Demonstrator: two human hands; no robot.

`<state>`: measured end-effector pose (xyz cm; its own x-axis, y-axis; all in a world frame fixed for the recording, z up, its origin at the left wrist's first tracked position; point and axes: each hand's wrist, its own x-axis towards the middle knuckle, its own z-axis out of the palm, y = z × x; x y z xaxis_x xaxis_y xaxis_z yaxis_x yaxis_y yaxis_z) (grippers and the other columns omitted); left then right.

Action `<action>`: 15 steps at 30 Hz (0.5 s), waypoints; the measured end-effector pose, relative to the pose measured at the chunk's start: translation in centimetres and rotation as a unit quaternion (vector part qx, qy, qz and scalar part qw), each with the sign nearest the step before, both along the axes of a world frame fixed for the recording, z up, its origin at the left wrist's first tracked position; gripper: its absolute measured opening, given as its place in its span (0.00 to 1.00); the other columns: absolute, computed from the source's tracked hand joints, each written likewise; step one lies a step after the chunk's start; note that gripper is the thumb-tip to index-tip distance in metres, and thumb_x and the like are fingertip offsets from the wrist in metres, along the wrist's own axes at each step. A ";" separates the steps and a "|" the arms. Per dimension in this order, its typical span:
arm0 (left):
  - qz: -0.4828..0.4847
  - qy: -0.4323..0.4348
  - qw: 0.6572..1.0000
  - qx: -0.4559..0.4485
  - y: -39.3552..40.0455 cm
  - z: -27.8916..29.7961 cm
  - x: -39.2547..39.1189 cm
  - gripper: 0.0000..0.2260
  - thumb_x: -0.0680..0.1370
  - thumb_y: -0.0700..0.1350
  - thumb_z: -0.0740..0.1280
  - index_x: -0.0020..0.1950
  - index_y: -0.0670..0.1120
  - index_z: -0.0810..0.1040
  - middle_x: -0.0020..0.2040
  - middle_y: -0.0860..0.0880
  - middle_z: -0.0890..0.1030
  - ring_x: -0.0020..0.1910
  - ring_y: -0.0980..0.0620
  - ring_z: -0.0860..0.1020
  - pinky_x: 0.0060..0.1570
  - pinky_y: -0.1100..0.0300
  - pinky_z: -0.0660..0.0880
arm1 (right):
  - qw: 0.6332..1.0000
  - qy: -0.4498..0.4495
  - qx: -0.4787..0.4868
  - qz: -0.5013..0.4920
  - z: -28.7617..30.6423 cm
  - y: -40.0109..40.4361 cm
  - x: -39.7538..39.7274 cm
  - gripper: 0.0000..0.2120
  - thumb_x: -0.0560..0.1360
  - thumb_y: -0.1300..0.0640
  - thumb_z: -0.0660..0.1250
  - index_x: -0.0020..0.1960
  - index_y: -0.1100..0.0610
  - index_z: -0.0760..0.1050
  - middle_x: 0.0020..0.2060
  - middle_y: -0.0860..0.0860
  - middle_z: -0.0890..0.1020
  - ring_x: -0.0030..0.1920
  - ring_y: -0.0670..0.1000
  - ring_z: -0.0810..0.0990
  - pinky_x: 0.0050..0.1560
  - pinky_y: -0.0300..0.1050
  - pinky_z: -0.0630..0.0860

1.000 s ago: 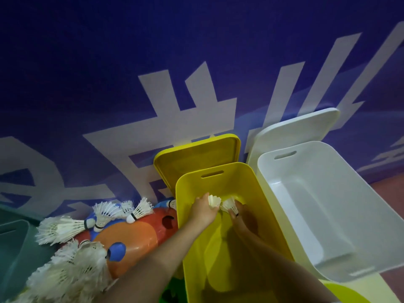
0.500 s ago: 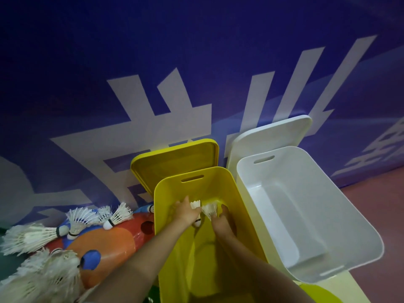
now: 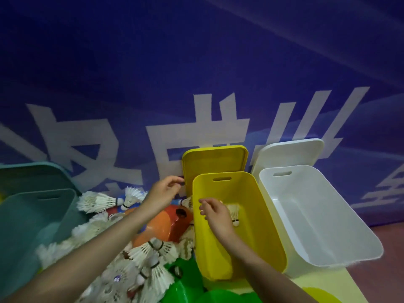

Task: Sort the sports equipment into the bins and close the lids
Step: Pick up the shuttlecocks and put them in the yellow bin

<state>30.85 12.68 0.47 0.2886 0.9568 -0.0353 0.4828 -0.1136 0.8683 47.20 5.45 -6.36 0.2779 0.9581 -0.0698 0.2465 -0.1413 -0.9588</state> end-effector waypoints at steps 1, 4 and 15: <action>0.009 0.009 1.000 0.009 -0.5 0.1 -1.5 0.10 0.79 0.39 0.63 0.50 0.55 0.78 0.47 0.52 0.80 0.46 0.54 0.78 0.49 0.58 0.74 | 1.000 -0.008 0.012 0.015 0.7 -0.4 -1.4 0.08 0.79 0.58 0.62 0.46 0.47 0.77 0.40 0.47 0.82 0.42 0.46 0.80 0.44 0.43 0.75; 0.038 0.043 0.998 0.025 -2.1 0.0 -5.9 0.09 0.79 0.40 0.63 0.52 0.52 0.78 0.47 0.54 0.79 0.47 0.54 0.78 0.47 0.62 0.72 | 0.997 -0.027 0.033 0.063 1.5 -1.2 -5.4 0.06 0.77 0.58 0.63 0.48 0.51 0.78 0.43 0.49 0.82 0.45 0.48 0.80 0.48 0.43 0.75; 0.134 0.171 0.974 0.064 -7.8 -3.8 -20.5 0.19 0.77 0.44 0.67 0.68 0.49 0.71 0.64 0.46 0.70 0.64 0.46 0.70 0.62 0.55 0.68 | 0.964 -0.232 -0.054 0.120 -2.8 -5.6 -13.3 0.19 0.77 0.51 0.65 0.66 0.55 0.73 0.53 0.50 0.78 0.53 0.49 0.76 0.51 0.42 0.70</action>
